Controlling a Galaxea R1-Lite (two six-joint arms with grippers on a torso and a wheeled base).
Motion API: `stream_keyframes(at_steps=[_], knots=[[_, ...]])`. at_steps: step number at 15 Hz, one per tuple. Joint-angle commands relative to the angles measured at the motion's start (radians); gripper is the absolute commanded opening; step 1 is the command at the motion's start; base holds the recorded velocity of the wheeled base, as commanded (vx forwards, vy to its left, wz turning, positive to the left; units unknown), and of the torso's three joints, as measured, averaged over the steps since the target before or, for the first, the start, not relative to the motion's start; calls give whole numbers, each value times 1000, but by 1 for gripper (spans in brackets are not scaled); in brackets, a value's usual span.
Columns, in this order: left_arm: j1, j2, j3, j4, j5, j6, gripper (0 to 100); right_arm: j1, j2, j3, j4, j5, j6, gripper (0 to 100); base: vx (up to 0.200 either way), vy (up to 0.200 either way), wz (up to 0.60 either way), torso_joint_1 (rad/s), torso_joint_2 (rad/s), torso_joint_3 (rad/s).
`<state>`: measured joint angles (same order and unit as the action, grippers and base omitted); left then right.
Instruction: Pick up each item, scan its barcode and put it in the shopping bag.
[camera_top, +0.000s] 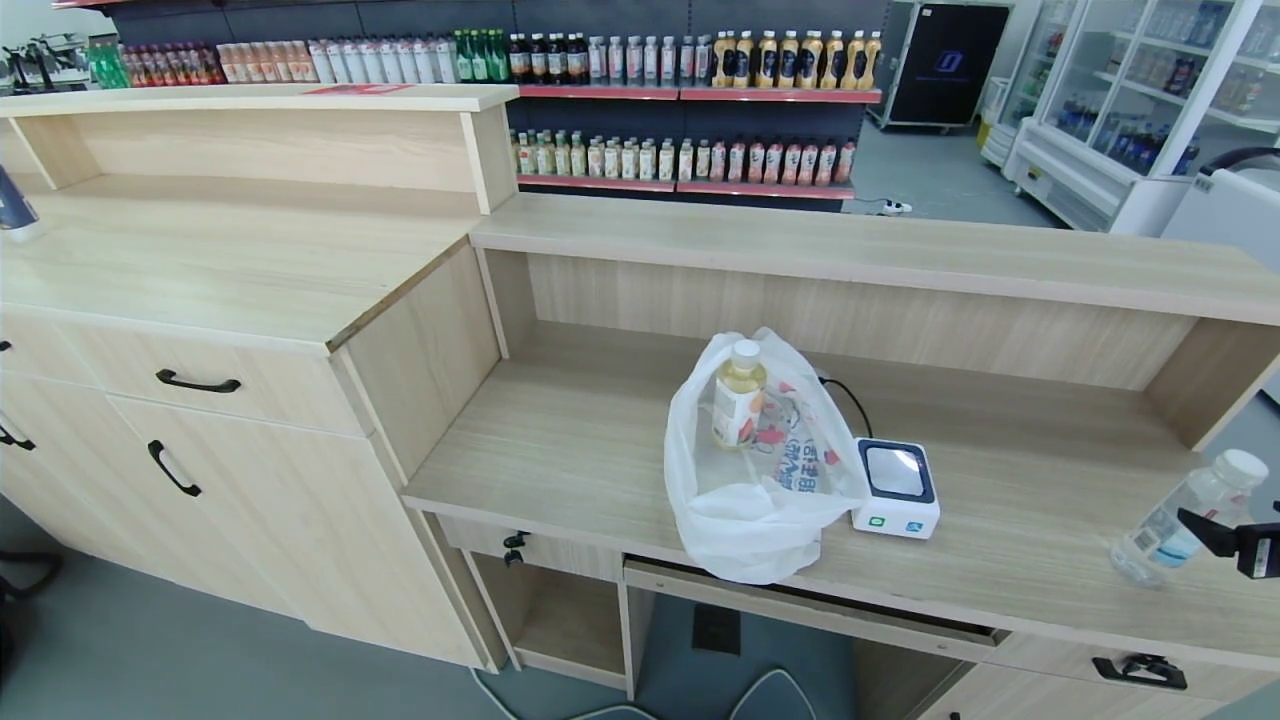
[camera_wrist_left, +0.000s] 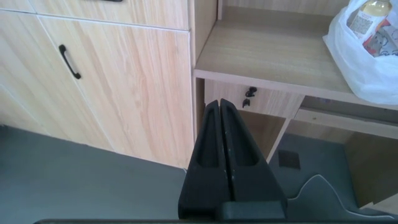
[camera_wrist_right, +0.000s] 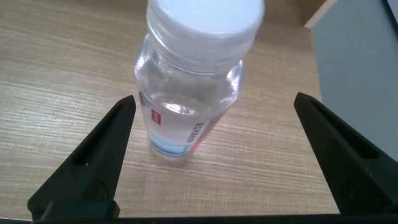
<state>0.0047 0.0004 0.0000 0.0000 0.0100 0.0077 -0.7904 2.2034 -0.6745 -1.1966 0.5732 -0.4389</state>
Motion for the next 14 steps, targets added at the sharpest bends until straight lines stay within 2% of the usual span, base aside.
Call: stream_keyframes(at_steps=[1,14], knots=[[0,0,0,0,1,0,0,11,27,1,-9,-3,-3,100,0,0,0,0,0,0],[0,0,0,0,1,0,0,83,108,-65,-34,-6,-9,100,0,0,0,0,0,0]])
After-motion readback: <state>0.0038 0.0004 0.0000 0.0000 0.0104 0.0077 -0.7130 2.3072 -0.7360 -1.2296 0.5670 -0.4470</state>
